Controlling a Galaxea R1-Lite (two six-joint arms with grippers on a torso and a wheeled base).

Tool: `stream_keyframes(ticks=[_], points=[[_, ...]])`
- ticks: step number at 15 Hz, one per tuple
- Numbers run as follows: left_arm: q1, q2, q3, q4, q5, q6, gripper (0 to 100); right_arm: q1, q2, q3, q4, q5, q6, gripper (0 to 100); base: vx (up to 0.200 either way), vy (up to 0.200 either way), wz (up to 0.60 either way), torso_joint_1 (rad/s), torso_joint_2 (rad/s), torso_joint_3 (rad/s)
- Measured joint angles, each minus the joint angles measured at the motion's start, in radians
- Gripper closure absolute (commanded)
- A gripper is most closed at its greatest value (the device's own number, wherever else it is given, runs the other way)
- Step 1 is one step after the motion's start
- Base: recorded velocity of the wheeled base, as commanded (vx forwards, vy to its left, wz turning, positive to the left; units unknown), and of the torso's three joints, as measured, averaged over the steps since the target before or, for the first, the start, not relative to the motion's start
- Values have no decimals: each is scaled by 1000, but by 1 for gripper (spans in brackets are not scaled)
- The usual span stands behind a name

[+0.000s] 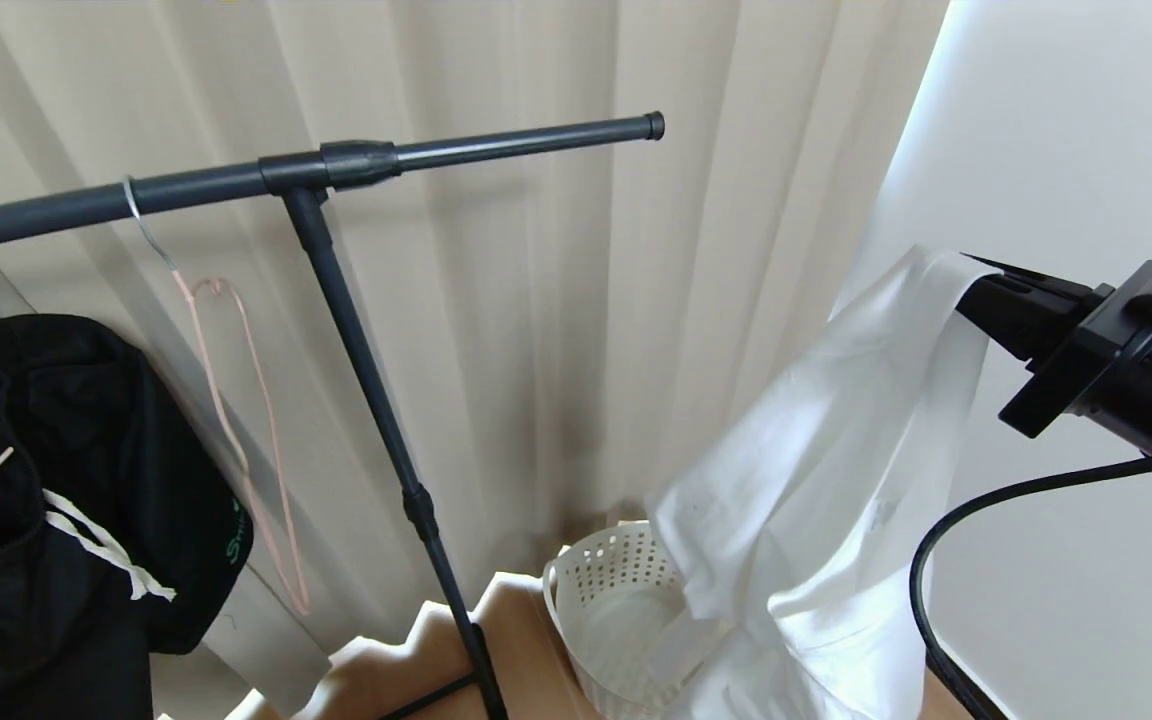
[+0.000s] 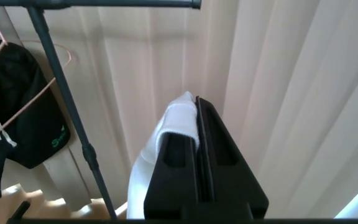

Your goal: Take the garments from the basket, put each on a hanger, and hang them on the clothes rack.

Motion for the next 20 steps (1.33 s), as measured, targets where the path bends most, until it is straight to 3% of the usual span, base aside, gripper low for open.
stream_keyframes(ticks=[7,20], points=[[0,0,0,0,0,0,0,0,-1,3,-1,0,0,100,0,0,0,186,-424,-57],[0,0,0,-1,4,-3,0,0,-1,10,-1,0,0,100,0,0,0,165,-346,-178]])
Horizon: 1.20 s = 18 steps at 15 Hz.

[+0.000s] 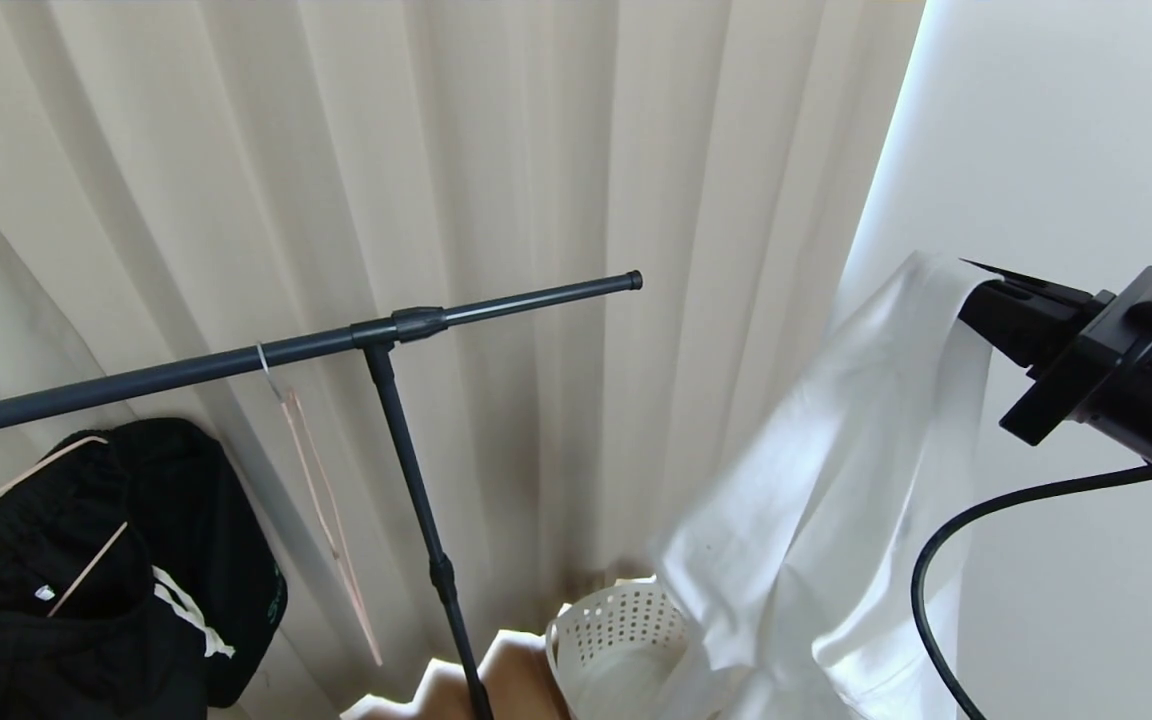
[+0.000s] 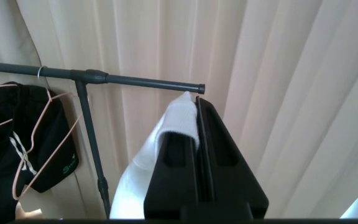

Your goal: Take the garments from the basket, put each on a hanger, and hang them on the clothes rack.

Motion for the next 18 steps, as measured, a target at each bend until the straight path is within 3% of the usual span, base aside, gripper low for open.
stream_keyframes(ticks=[5,8,16,18], points=[[0,0,0,-1,2,4,0,0,1,6,1,0,-10,100,0,0,0,105,-216,-119],[0,0,0,-3,1,5,0,-22,13,9,0,0,-71,100,0,0,0,7,-22,-4],[0,0,0,-3,2,5,0,-35,25,17,0,0,-72,100,0,0,0,0,0,0],[0,0,0,-3,2,4,0,-35,26,17,-1,1,-71,100,0,0,600,2,2,-2]])
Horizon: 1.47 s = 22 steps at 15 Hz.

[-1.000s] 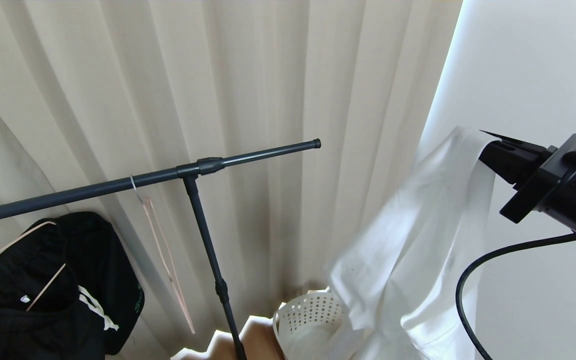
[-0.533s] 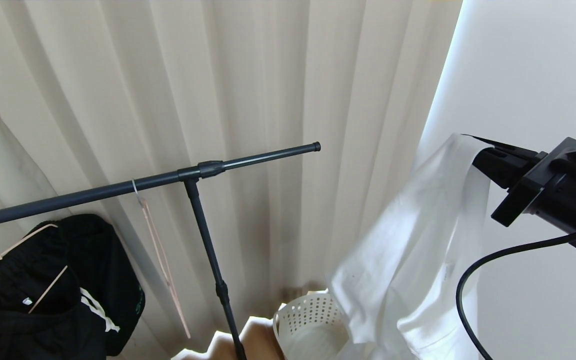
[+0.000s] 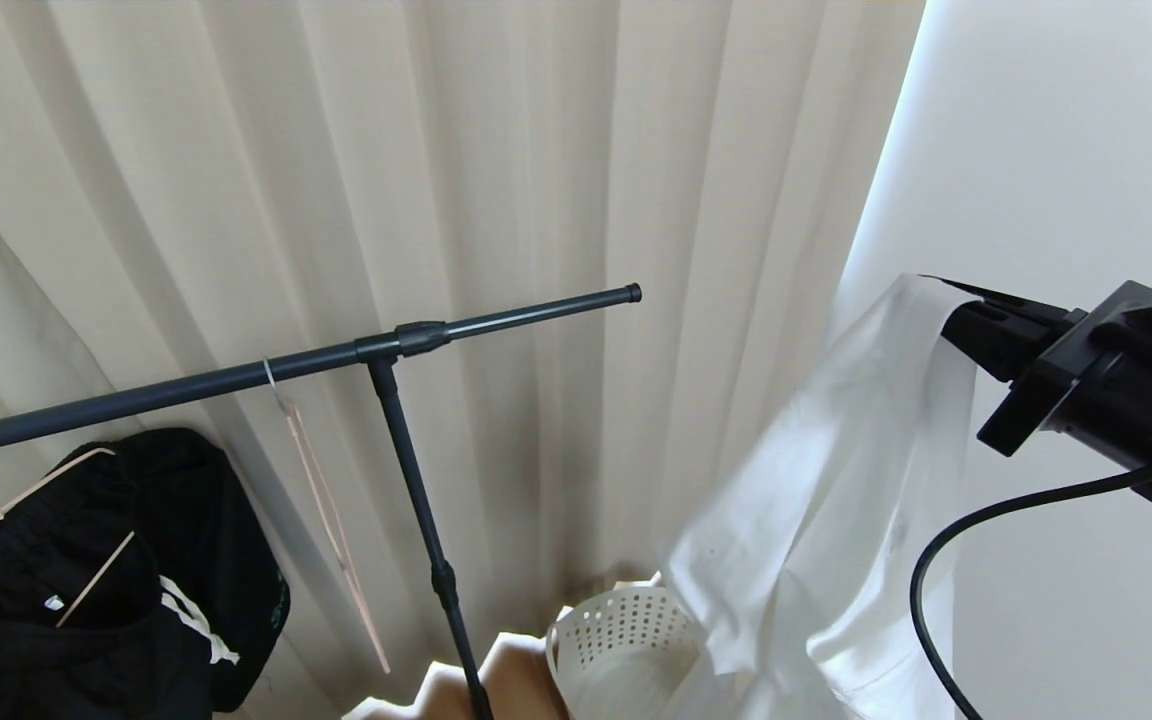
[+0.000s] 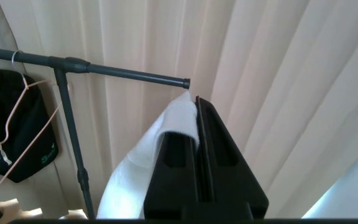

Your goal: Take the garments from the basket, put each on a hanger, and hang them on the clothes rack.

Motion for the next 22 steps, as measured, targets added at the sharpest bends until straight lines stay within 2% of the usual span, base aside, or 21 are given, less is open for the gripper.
stream_keyframes(ticks=[4,9,16,18,22], points=[[0,0,0,0,0,0,0,0,3,-1,1,0,0,100,0,0,600,-1,2,0],[0,0,0,0,0,-1,0,0,11,0,-2,1,0,100,0,0,0,0,0,0],[0,0,0,0,0,-1,0,-1,12,-4,-1,0,-4,100,-200,29,0,2,2,2],[0,0,0,0,0,-2,0,-17,15,-3,-1,-1,-11,100,0,0,0,0,0,0],[0,0,0,-1,0,-3,0,-39,49,8,-117,-4,-16,100,0,0,450,3,2,3]])
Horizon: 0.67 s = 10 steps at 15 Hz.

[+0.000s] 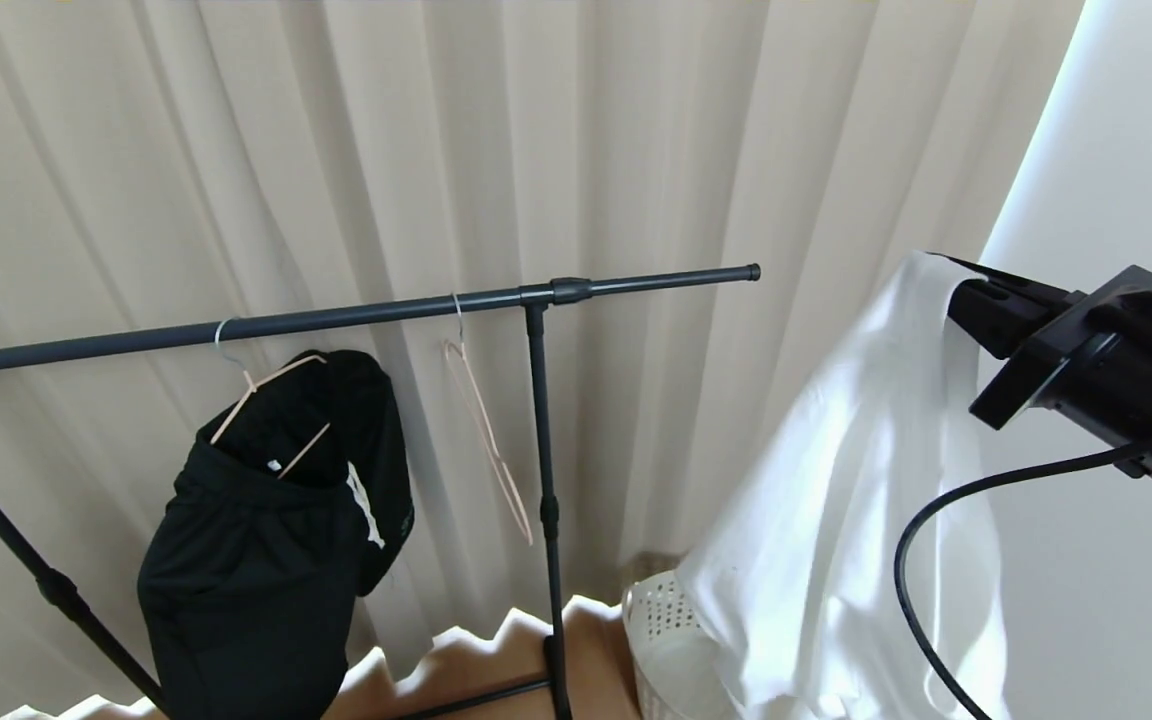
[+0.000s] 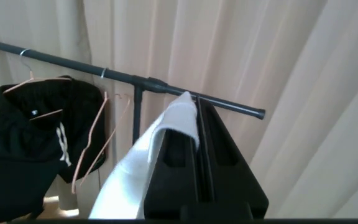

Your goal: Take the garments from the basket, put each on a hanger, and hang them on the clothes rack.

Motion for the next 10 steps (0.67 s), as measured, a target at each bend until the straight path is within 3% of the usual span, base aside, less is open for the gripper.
stream_keyframes(ticks=[9,10], points=[[0,0,0,1,0,1,0,-10,24,8,-13,0,-1,100,0,0,0,0,0,0],[0,0,0,1,0,1,0,-10,24,8,-13,0,-1,100,0,200,0,2,-2,2]])
